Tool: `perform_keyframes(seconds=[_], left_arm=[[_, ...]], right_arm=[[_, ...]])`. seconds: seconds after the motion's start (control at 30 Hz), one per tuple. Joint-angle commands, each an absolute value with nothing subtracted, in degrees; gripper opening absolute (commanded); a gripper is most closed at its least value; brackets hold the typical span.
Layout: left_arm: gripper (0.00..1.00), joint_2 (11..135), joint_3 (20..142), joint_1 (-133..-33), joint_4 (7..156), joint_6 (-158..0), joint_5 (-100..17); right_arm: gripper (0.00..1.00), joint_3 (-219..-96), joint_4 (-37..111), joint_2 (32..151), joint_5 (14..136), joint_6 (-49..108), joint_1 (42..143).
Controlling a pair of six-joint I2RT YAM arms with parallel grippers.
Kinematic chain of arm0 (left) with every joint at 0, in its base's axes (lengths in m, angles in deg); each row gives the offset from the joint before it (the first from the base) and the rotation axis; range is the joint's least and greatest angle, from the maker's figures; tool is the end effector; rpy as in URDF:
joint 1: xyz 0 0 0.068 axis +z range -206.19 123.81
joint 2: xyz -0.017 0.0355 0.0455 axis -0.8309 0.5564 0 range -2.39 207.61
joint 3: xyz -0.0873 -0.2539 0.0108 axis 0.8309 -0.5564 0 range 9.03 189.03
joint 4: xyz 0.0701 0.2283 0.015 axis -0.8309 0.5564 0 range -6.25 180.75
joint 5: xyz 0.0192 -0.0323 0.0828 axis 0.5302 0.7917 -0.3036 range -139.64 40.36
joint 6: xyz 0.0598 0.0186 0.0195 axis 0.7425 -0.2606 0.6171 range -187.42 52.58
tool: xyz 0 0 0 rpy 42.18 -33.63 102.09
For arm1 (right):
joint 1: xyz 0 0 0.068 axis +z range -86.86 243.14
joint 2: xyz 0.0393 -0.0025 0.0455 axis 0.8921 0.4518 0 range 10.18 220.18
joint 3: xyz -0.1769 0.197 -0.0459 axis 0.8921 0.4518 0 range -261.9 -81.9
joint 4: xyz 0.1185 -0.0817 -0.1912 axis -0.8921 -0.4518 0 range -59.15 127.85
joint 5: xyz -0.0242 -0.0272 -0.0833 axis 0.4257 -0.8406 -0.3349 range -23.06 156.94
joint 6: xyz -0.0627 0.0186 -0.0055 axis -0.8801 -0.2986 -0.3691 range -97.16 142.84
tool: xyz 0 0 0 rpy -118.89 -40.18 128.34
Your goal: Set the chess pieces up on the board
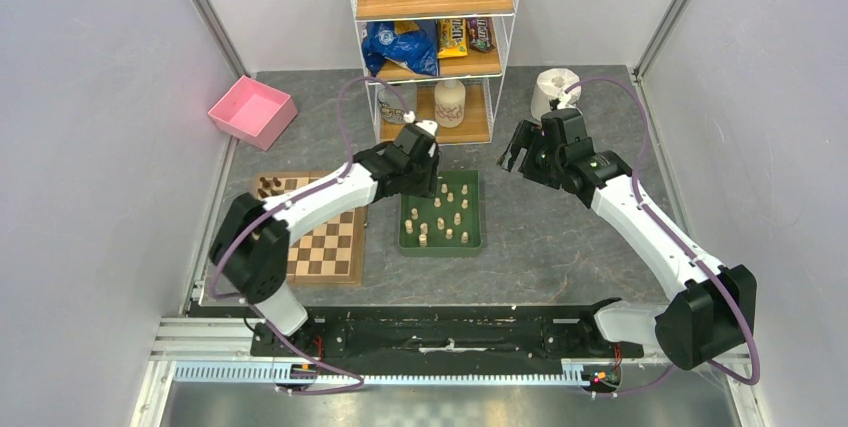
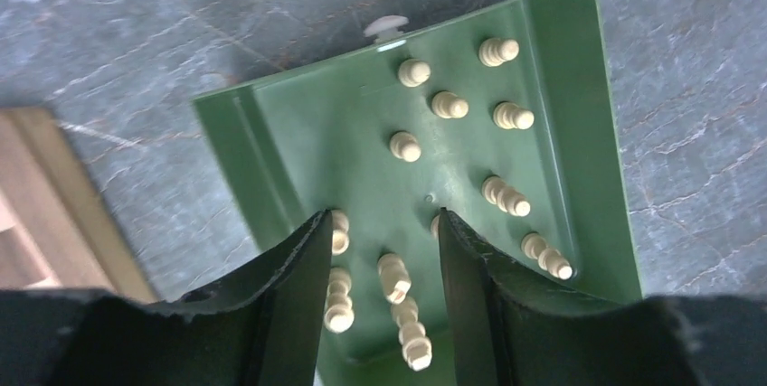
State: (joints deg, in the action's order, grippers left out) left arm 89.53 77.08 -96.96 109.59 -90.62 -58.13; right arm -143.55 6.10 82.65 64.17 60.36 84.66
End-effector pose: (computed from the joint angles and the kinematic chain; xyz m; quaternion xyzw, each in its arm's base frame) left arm 0.2595 -0.2137 0.2431 0.1178 0.9292 -0.1230 0.3282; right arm 0.2454 0.0941 0.2937 0.1370 0.9050 0.1789 0.3608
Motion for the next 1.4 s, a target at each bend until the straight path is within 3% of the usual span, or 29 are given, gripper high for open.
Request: perform_keyframes(seconds=[0.0,0.5,1.37], left_arm=[[0.52,95.4,81.4,-98.1,108.1,-89.0,-55.5],[0.43,105.5,86.1,-100.0,108.0,-89.5,-55.4],[0.31,108.8,88.1,-100.0,110.1,-88.9,-58.6]], right_arm=[[0.88,-145.1,7.7,81.2,63.4,60.6,84.3],[0.88,-144.7,7.3,81.2,63.2,60.1,84.0],[0.89,-144.4,6.8,80.6,63.2,59.8,83.2]])
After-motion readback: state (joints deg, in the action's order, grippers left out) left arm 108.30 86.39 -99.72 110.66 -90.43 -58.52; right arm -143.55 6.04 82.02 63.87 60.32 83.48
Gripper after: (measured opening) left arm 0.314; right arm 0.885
